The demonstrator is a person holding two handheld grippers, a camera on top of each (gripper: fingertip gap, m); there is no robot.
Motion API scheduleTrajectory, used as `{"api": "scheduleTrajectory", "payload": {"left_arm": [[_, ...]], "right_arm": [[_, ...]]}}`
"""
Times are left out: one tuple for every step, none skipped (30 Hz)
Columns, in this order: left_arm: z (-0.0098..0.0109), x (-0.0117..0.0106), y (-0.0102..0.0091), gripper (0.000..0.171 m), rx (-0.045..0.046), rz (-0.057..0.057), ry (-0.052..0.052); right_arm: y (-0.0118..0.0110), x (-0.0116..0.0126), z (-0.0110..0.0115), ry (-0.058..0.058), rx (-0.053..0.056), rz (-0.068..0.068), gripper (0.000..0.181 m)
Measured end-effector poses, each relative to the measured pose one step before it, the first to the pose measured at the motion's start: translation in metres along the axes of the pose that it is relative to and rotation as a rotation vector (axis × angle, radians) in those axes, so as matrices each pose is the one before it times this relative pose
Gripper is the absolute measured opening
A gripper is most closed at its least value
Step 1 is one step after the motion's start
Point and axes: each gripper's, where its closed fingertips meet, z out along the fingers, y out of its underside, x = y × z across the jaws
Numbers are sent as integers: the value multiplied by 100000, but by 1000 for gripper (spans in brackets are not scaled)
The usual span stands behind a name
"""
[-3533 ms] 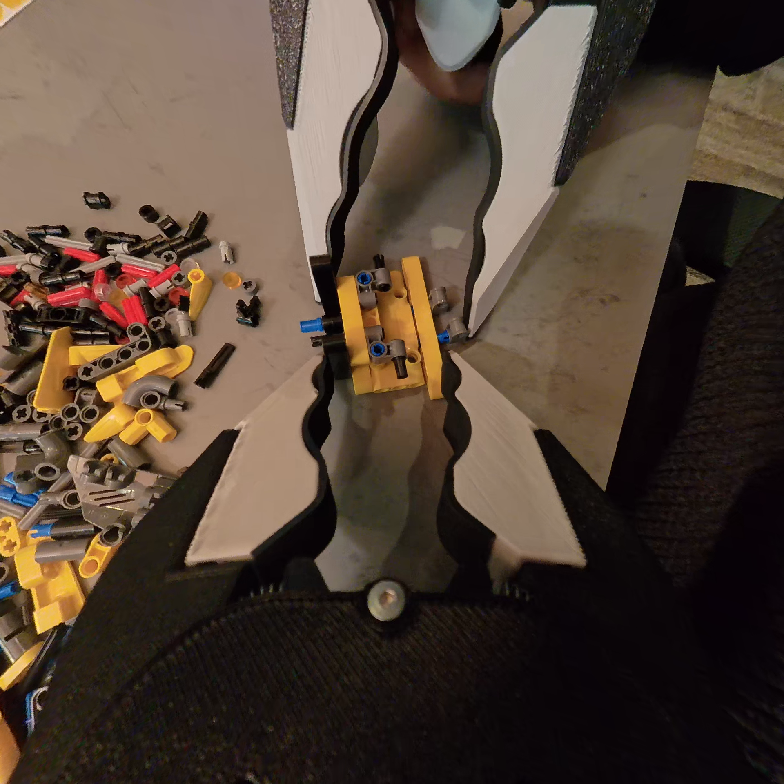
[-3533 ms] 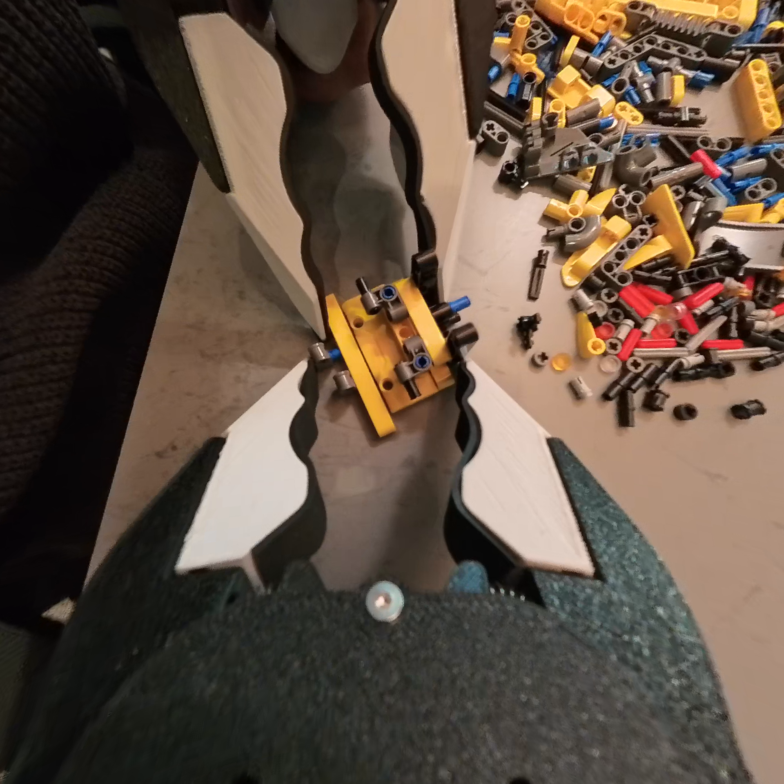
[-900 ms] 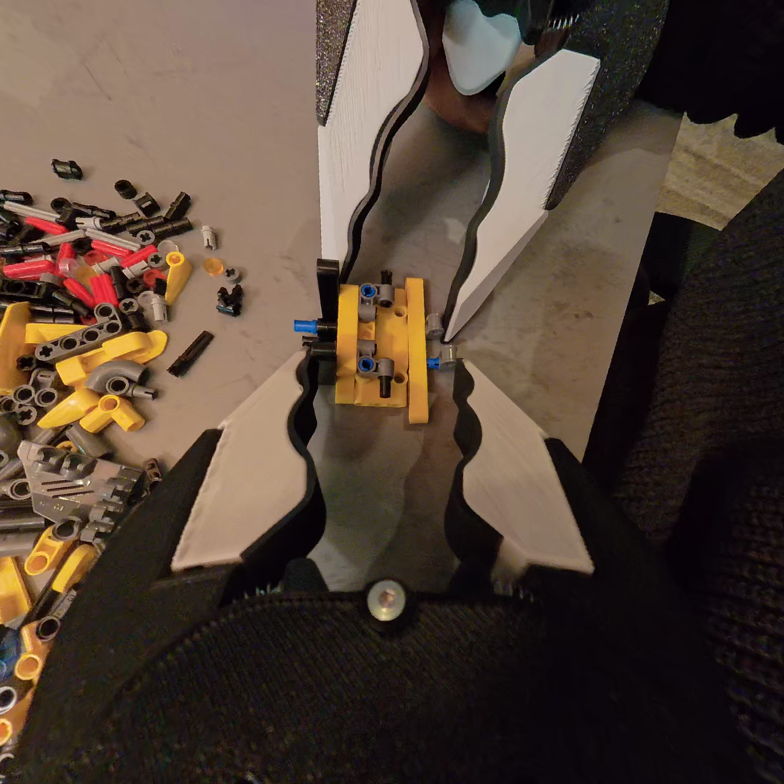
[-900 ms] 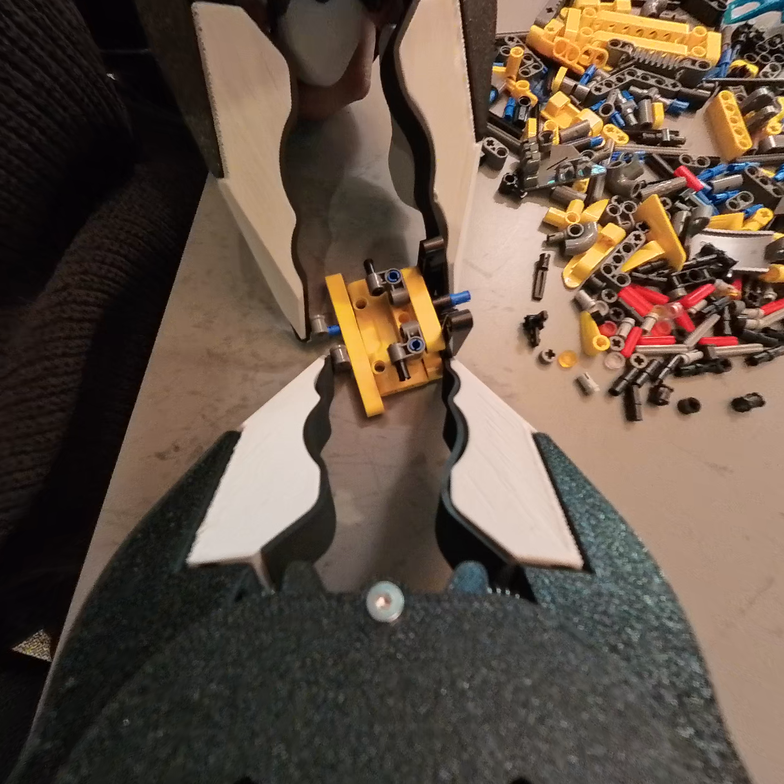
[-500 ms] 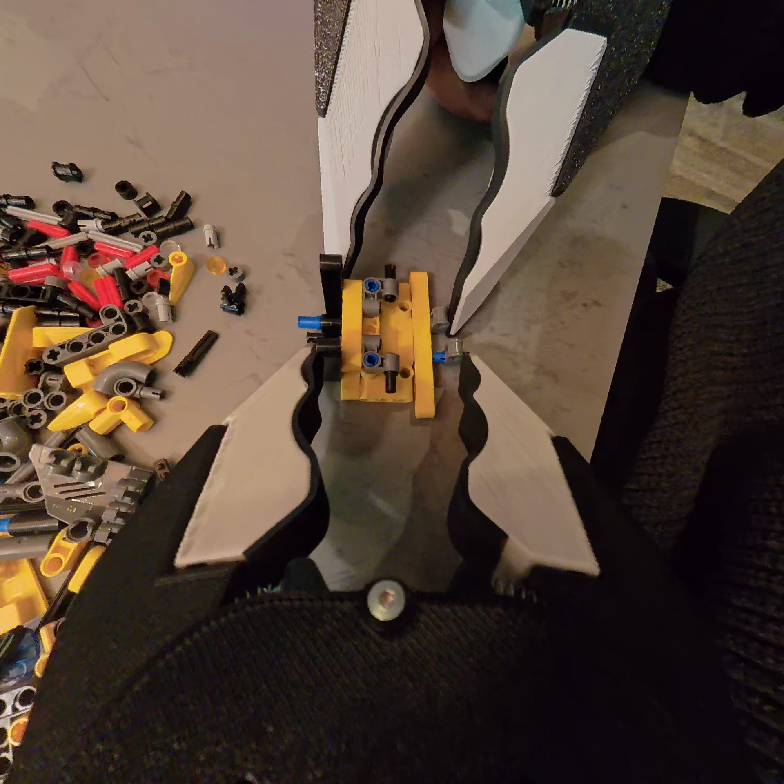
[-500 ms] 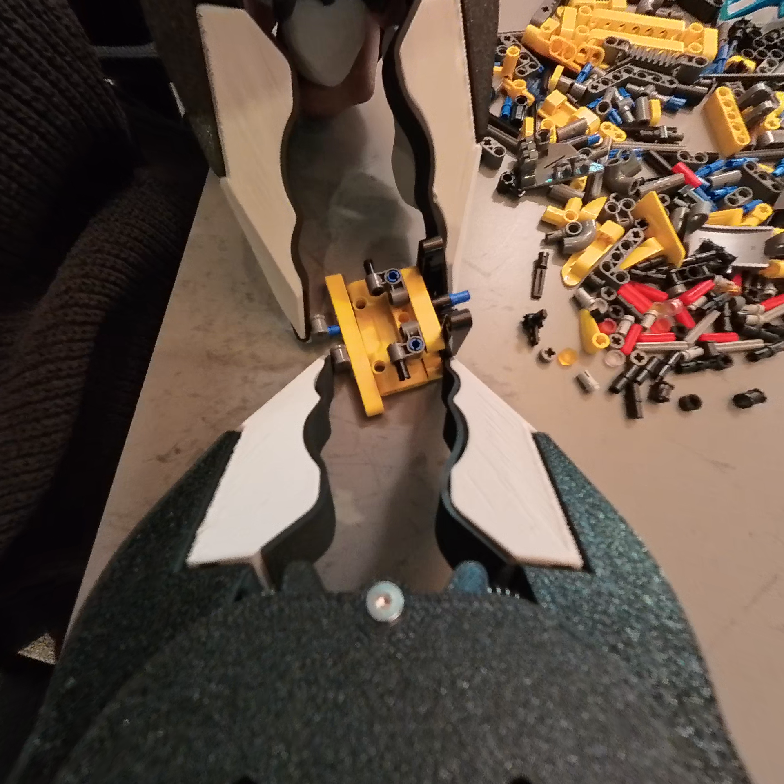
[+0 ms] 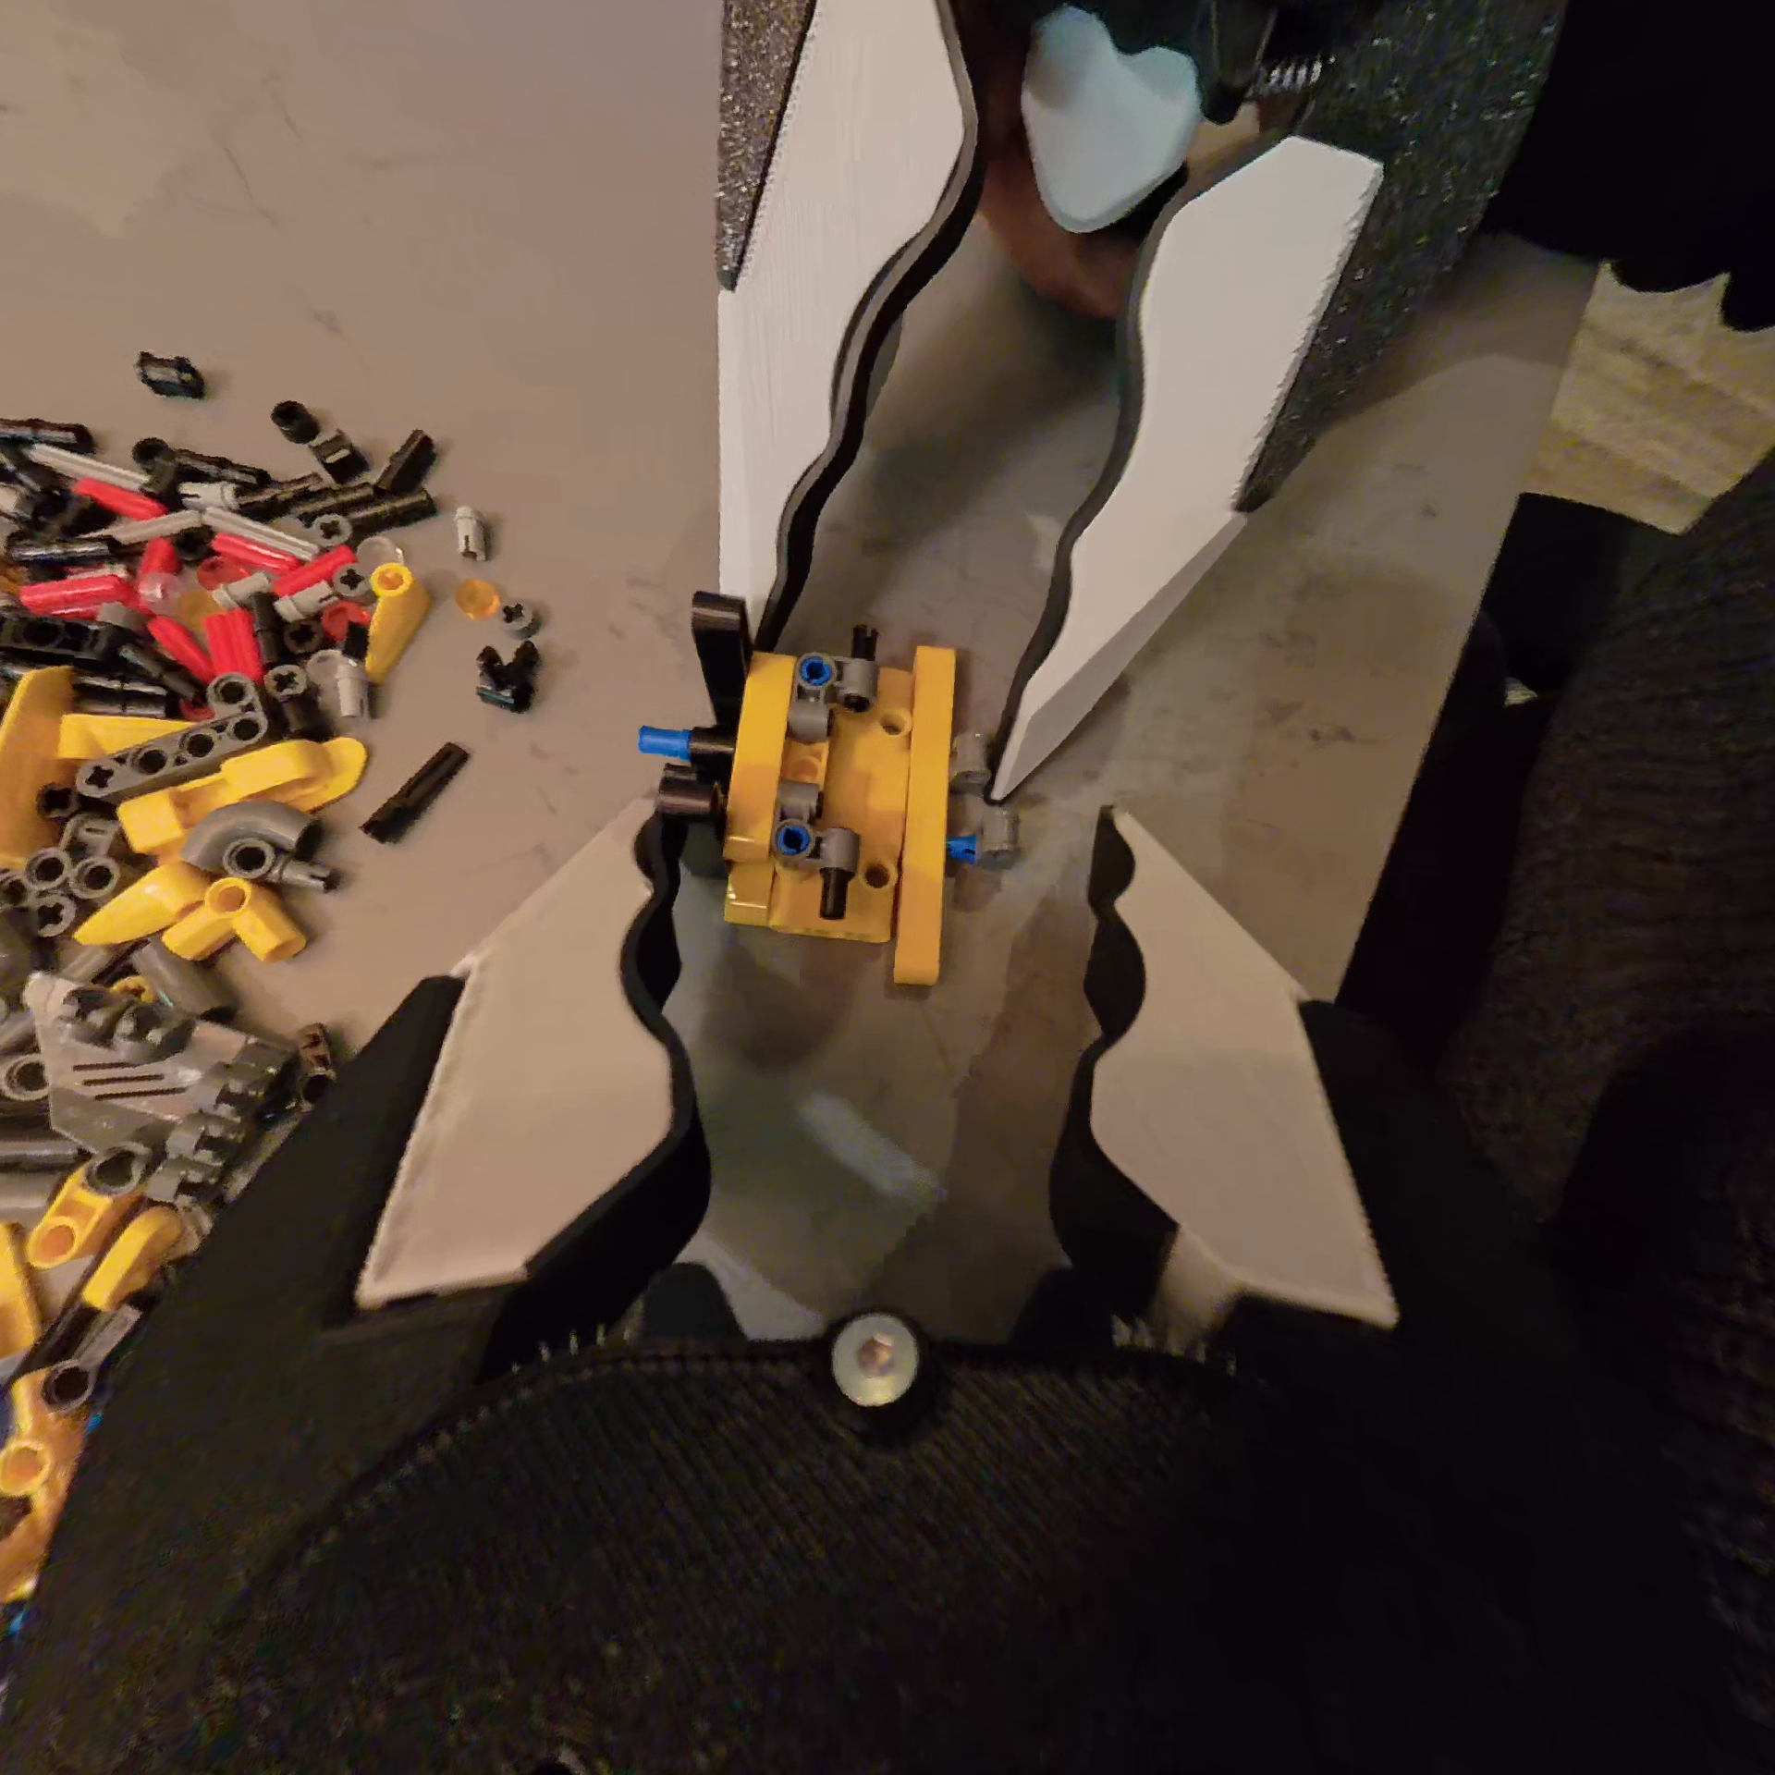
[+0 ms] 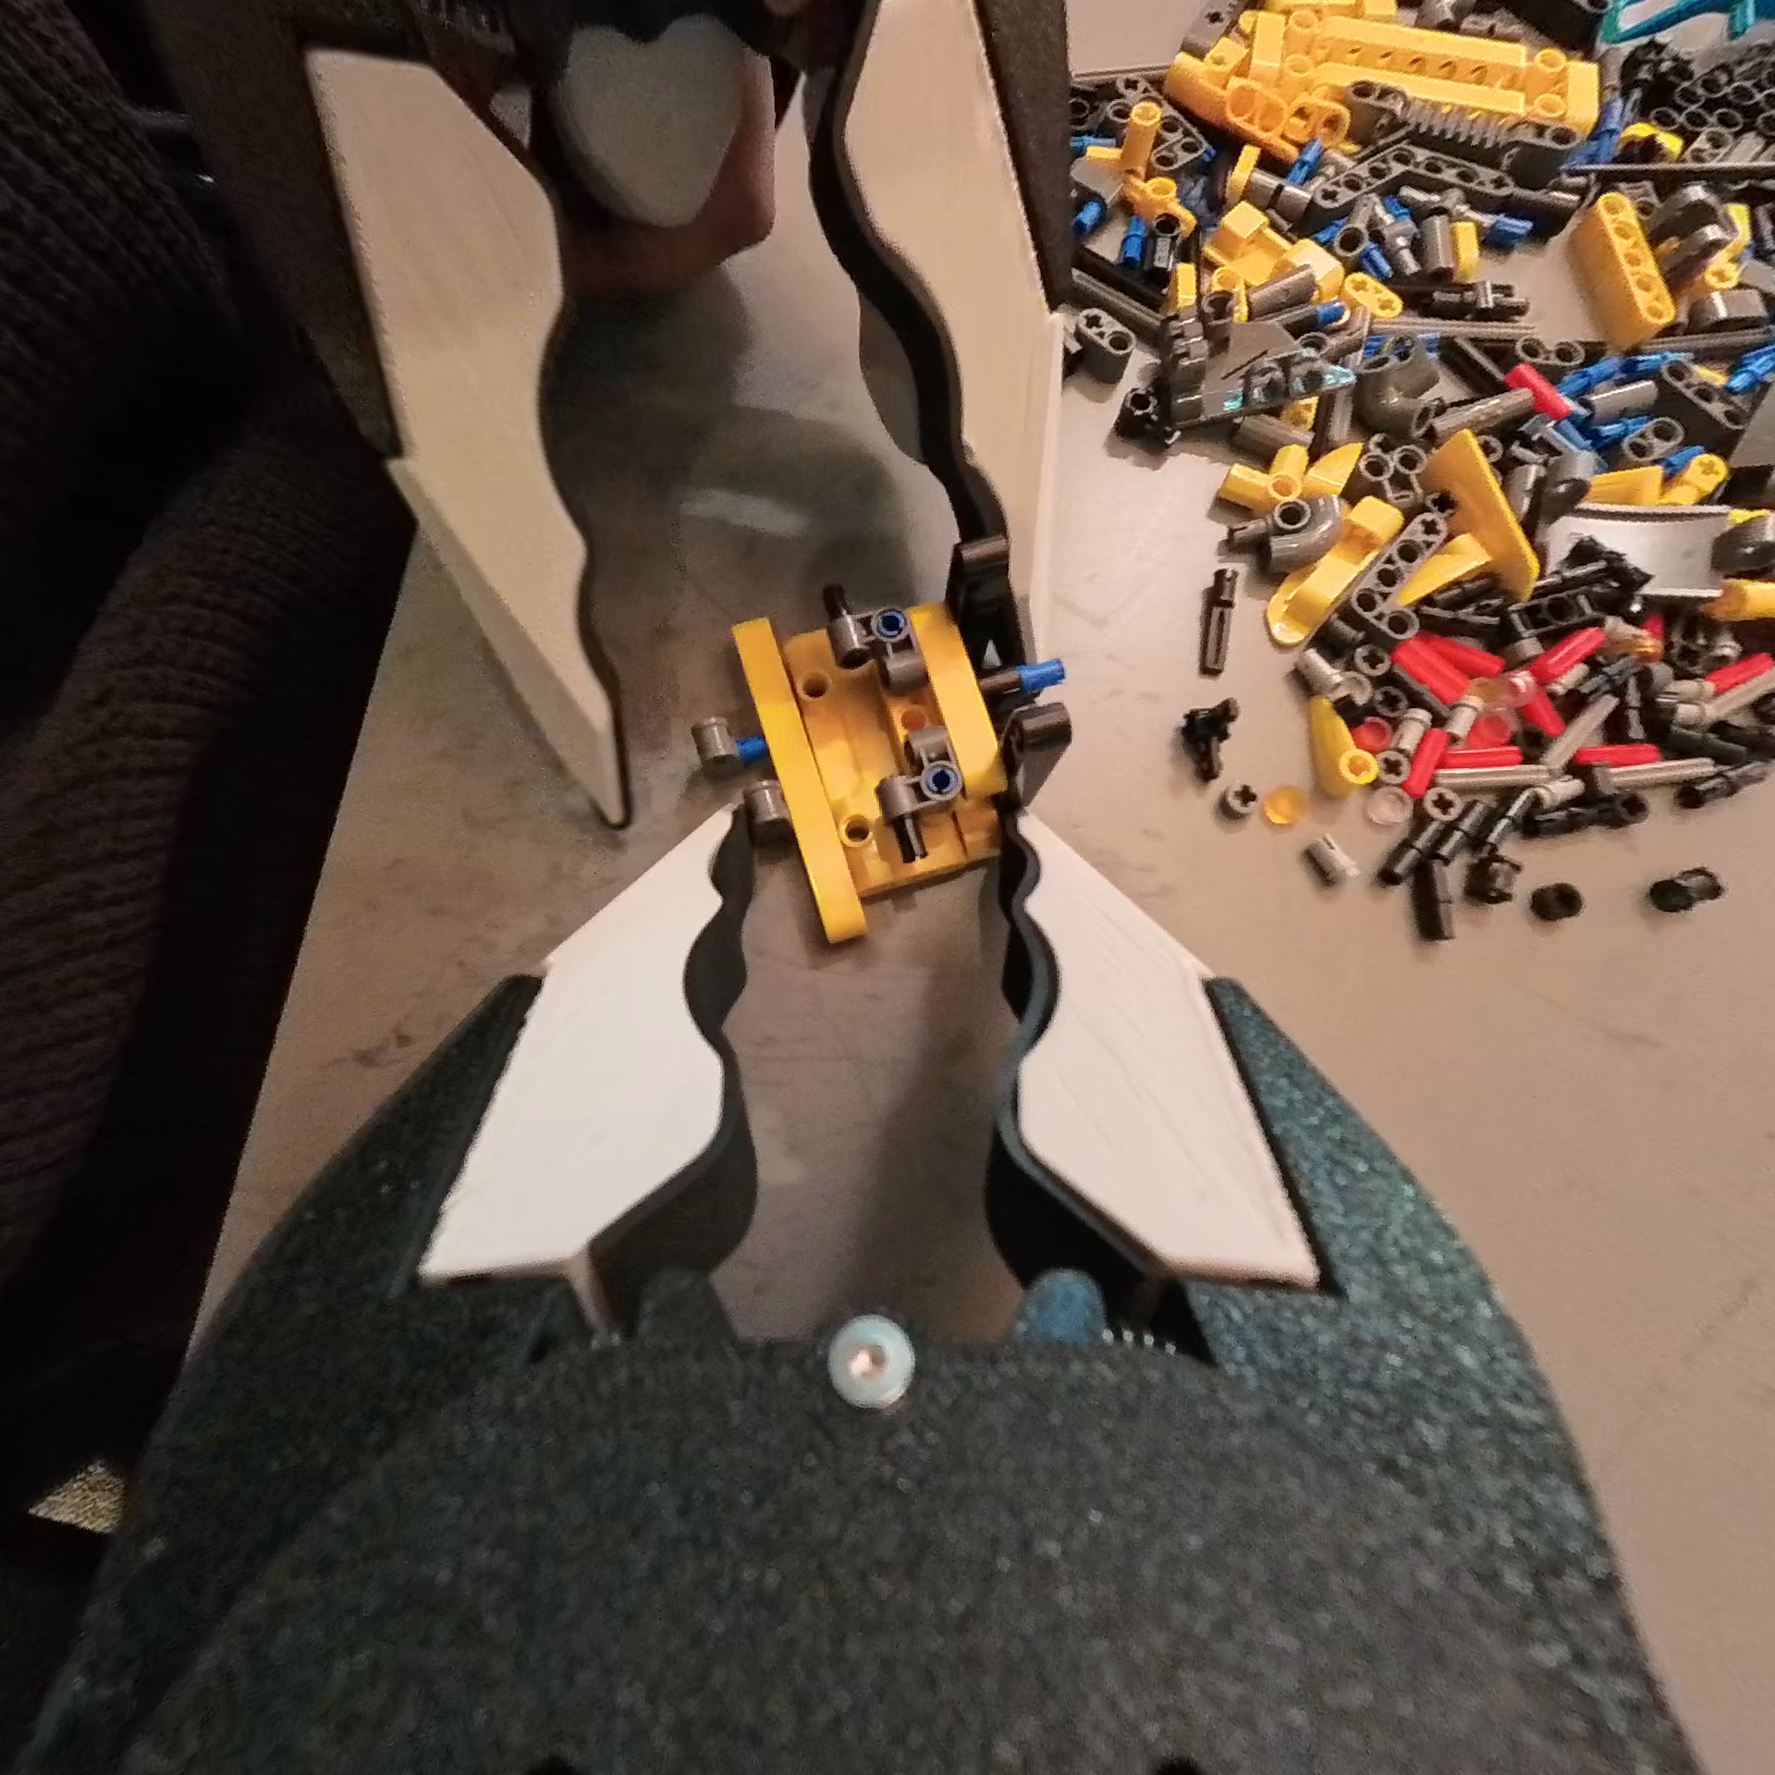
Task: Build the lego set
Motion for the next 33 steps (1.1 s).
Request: {"api": "scheduleTrajectory", "payload": {"left_arm": [[44,-245,58,79,-458,750,-2289],[-2,-266,70,74,-339,682,-1999],[-18,-212,43,70,-190,435,-1288],[-17,-41,12,69,12,-23,115],[-16,-17,-19,69,171,-927,288],[-21,-11,11,69,31,-653,175],[-24,-16,31,69,33,-406,77],[-26,-2,27,69,2,246,-12],[-3,1,45,69,-147,593,-30],[-10,-1,16,69,-73,313,105],[-17,10,40,69,-113,686,282],[-23,7,33,69,-17,270,619],[-28,12,4,68,39,77,697],[-7,-10,22,68,-55,493,392],[-3,-12,5,68,-36,437,131],[3,-19,-14,68,5,622,-135],[12,-20,-27,68,64,497,-261],[-4,-29,-13,67,40,198,-108],[-8,-24,-19,67,123,-64,204],[-14,-16,-21,66,168,-625,487],[-12,-10,-15,66,68,-451,409],[-8,-5,-6,66,108,-313,268],[3,2,-9,65,46,-95,166],[-5,-7,-2,65,77,-24,43],[-7,2,-7,65,69,196,-244],[7,-2,6,65,-37,598,-529],[-7,7,-22,65,108,532,-294],[6,2,-21,65,49,256,-68],[1,-3,-17,65,-34,-222,260],[13,-12,-21,65,36,-44,388],[3,-8,-5,65,45,333,6],[6,-3,-5,65,17,473,-38],[-2,-2,2,65,49,633,-50]], "right_arm": [[2,-5,-1,-40,-17,-14,52],[3,-3,-5,7,20,-6,52],[-1,6,2,91,-19,-25,52],[-9,16,8,129,18,90,52],[-9,30,-9,55,62,257,52],[-9,11,0,-127,132,291,52],[1,13,-7,-58,82,206,52],[-7,12,10,150,-36,-66,52],[7,16,11,301,-70,-333,52],[-7,-4,13,219,-84,-264,52],[5,-2,10,23,-7,-60,52],[-3,3,-3,-125,91,94,52],[-5,6,1,-120,59,124,52],[-1,0,-1,-37,32,51,52],[0,3,0,30,1,14,52],[5,13,-4,49,-14,35,52],[3,18,-5,12,23,26,52],[-3,16,2,66,25,-93,52],[-1,25,1,136,9,-83,52],[-6,19,3,34,43,120,52],[-10,17,-7,-19,44,169,52],[-4,8,4,-11,6,60,52],[2,-22,-5,-82,25,-229,52],[-11,-65,-4,22,-32,-875,51],[-11,-17,3,628,-155,-672,51],[-3,-6,15,141,-337,497,51],[3,-14,-5,-466,-130,490,51],[-1,-9,3,-467,200,600,51],[2,-7,-5,-275,237,383,51],[-2,6,-10,-125,172,-76,51],[-16,-1,6,-289,-44,82,51],[2,-2,0,-143,-39,-704,51],[-1,-13,-5,-141,67,-669,50]]}}
